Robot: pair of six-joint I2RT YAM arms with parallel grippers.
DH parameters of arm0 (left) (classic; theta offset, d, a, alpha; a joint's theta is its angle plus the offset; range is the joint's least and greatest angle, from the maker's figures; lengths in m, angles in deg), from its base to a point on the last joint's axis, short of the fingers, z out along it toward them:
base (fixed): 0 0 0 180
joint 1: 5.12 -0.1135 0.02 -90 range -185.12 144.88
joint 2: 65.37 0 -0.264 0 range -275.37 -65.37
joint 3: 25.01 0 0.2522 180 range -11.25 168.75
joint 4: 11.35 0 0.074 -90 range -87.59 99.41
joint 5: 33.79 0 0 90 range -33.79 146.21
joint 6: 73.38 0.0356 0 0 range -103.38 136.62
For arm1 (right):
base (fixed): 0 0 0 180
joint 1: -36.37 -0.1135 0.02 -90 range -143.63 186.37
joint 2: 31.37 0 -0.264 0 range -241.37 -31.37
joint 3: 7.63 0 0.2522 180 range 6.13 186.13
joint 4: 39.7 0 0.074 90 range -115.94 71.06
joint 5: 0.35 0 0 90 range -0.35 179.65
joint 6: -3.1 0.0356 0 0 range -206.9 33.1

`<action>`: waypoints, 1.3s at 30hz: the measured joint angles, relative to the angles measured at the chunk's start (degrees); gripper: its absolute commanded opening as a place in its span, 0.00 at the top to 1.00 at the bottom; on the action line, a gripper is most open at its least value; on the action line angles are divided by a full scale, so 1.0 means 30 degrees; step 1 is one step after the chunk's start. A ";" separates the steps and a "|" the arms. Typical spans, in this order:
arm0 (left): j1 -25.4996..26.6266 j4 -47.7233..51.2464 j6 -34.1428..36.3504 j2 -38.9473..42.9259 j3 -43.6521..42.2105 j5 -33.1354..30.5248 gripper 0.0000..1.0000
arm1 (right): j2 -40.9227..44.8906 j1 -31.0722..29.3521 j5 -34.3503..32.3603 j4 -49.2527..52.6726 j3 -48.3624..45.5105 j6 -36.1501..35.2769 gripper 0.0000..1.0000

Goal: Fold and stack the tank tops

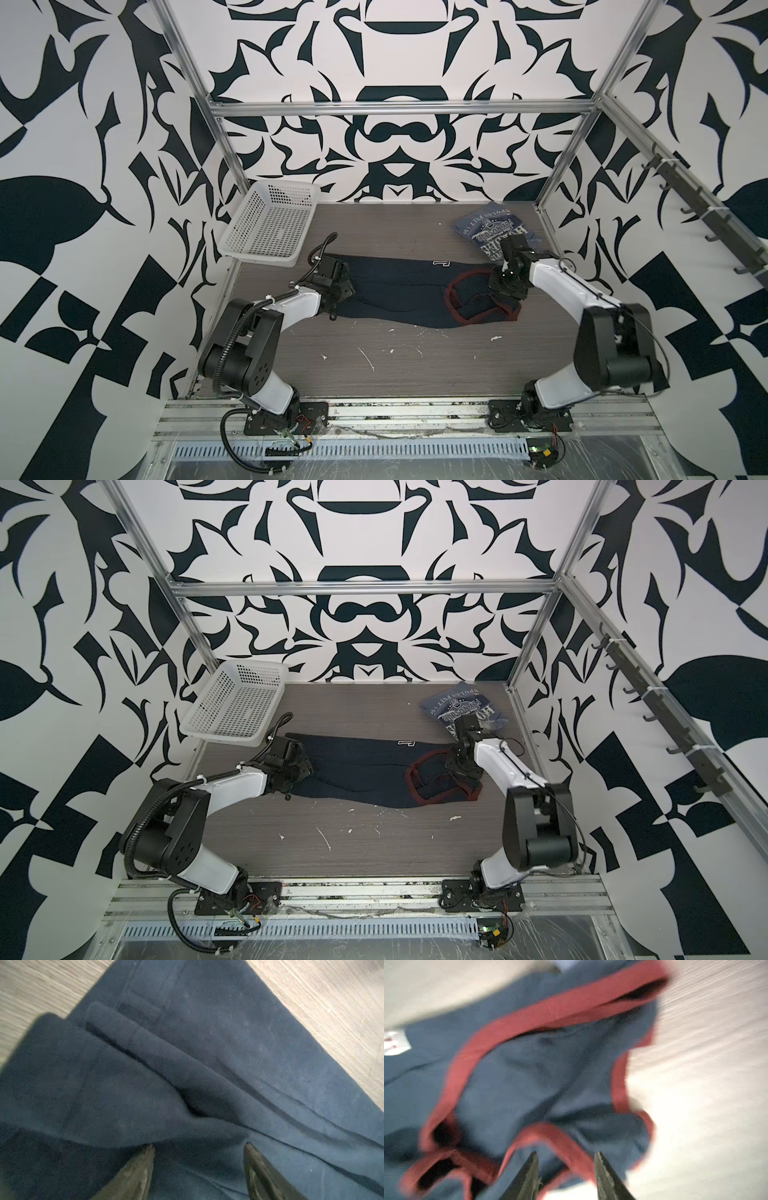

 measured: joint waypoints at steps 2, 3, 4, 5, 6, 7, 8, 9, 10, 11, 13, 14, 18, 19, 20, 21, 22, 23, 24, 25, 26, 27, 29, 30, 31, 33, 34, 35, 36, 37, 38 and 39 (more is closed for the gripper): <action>0.0000 -0.0051 -0.0015 0.0000 -0.0007 -0.0007 0.28 | 0.1960 0.0000 -0.0015 0.0153 -0.0860 0.0219 0.52; 0.0000 -0.0058 -0.0029 0.0000 -0.0015 -0.0007 0.28 | 0.2659 0.0000 -0.0015 0.0233 -0.1319 0.0408 0.51; 0.0000 -0.0073 -0.0051 0.0007 -0.0022 -0.0007 0.28 | 0.3468 0.0007 -0.0007 0.0248 -0.2069 0.0685 0.50; 0.0000 -0.0073 -0.0073 0.0007 -0.0022 -0.0007 0.28 | 0.4058 0.0051 0.0000 0.0270 -0.2783 0.0998 0.49; 0.0000 -0.0073 -0.0080 0.0007 -0.0022 -0.0007 0.28 | 0.4444 0.0109 0.0051 0.0233 -0.3395 0.1246 0.48; 0.0000 -0.0080 -0.0080 0.0007 -0.0022 0.0000 0.28 | 0.4779 0.0197 0.0197 0.0175 -0.4109 0.1566 0.48; 0.0000 -0.0080 -0.0080 0.0007 -0.0022 0.0000 0.28 | 0.4983 0.0372 0.0452 0.0029 -0.4852 0.1807 0.47; 0.0000 -0.0080 -0.0080 0.0007 -0.0022 0.0000 0.28 | 0.5034 0.0583 0.0750 -0.0168 -0.5384 0.2004 0.45; -0.0007 -0.0080 -0.0073 0.0007 -0.0022 0.0000 0.28 | 0.4983 0.0860 0.1093 -0.0372 -0.5836 0.2142 0.43; -0.0007 -0.0080 -0.0073 0.0007 -0.0022 0.0000 0.28 | 0.4874 0.1151 0.1421 -0.0670 -0.6215 0.2259 0.41; -0.0007 -0.0080 -0.0073 0.0015 -0.0022 0.0007 0.28 | 0.4626 0.1690 0.2091 -0.1348 -0.6666 0.2492 0.39; -0.0007 -0.0109 -0.0073 0.0022 -0.0044 0.0007 0.28 | 0.4510 0.1945 0.2463 -0.1829 -0.6812 0.2550 0.39; -0.0015 -0.0342 -0.0073 0.0102 -0.0219 0.0015 0.28 | 0.3920 0.2645 0.3432 -0.3526 -0.6885 0.2637 0.40; -0.0015 -0.0350 -0.0073 0.0102 -0.0219 0.0015 0.28 | 0.3657 0.2820 0.3665 -0.3876 -0.6863 0.2637 0.41; -0.0015 -0.0357 -0.0073 0.0109 -0.0233 0.0015 0.28 | 0.3351 0.2973 0.3869 -0.4182 -0.6834 0.2637 0.42; -0.0015 -0.0379 -0.0073 0.0117 -0.0248 0.0015 0.28 | 0.3082 0.3075 0.4014 -0.4364 -0.6783 0.2645 0.43; -0.0015 -0.0415 -0.0073 0.0138 -0.0284 0.0015 0.28 | 0.2798 0.3184 0.4146 -0.4517 -0.6681 0.2630 0.44; -0.0015 -0.0452 -0.0073 0.0175 -0.0328 0.0015 0.28 | 0.2484 0.3293 0.4248 -0.4568 -0.6477 0.2623 0.45; -0.0015 -0.0488 -0.0073 0.0197 -0.0372 0.0015 0.28 | 0.2266 0.3388 0.4328 -0.4605 -0.6288 0.2623 0.45; -0.0015 -0.0510 -0.0073 0.0211 -0.0386 0.0022 0.28 | 0.2018 0.3497 0.4415 -0.4677 -0.6040 0.2616 0.45; -0.0015 -0.0517 -0.0073 0.0211 -0.0393 0.0022 0.28 | 0.1829 0.3606 0.4488 -0.4809 -0.5807 0.2616 0.45; -0.0015 -0.0525 -0.0073 0.0219 -0.0401 0.0022 0.28 | 0.1712 0.3694 0.4524 -0.4954 -0.5639 0.2616 0.47; -0.0015 -0.0568 -0.0073 0.0248 -0.0444 0.0015 0.28 | 0.1545 0.3883 0.4634 -0.5297 -0.5384 0.2608 0.55; -0.0015 -0.0568 -0.0073 0.0262 -0.0459 0.0007 0.28 | 0.1457 0.3963 0.4663 -0.5421 -0.5311 0.2623 0.60; -0.0015 -0.0561 -0.0073 0.0277 -0.0459 0.0007 0.28 | 0.1326 0.4029 0.4736 -0.5581 -0.5260 0.2659 0.65; -0.0015 -0.0554 -0.0080 0.0284 -0.0466 0.0000 0.28 | 0.0998 0.4116 0.4874 -0.5778 -0.5238 0.2645 0.73; -0.0015 -0.0554 -0.0080 0.0284 -0.0466 0.0000 0.28 | 0.0801 0.4146 0.4940 -0.5829 -0.5238 0.2688 0.77; -0.0015 -0.0554 -0.0080 0.0284 -0.0466 0.0000 0.28 | 0.0656 0.4182 0.4969 -0.5858 -0.5238 0.2725 0.80; -0.0015 -0.0554 -0.0080 0.0284 -0.0466 0.0000 0.28 | 0.0597 0.4197 0.4969 -0.5850 -0.5238 0.2725 0.82; -0.0015 -0.0546 -0.0080 0.0284 -0.0466 0.0000 0.28 | 0.0612 0.4211 0.4947 -0.5850 -0.5238 0.2732 0.86; -0.0015 -0.0554 -0.0080 0.0284 -0.0466 0.0000 0.28 | 0.0707 0.4218 0.4881 -0.5850 -0.5238 0.2761 0.92; -0.0015 -0.0554 -0.0080 0.0284 -0.0466 0.0000 0.28 | 0.0823 0.4240 0.4787 -0.5843 -0.5238 0.2710 0.97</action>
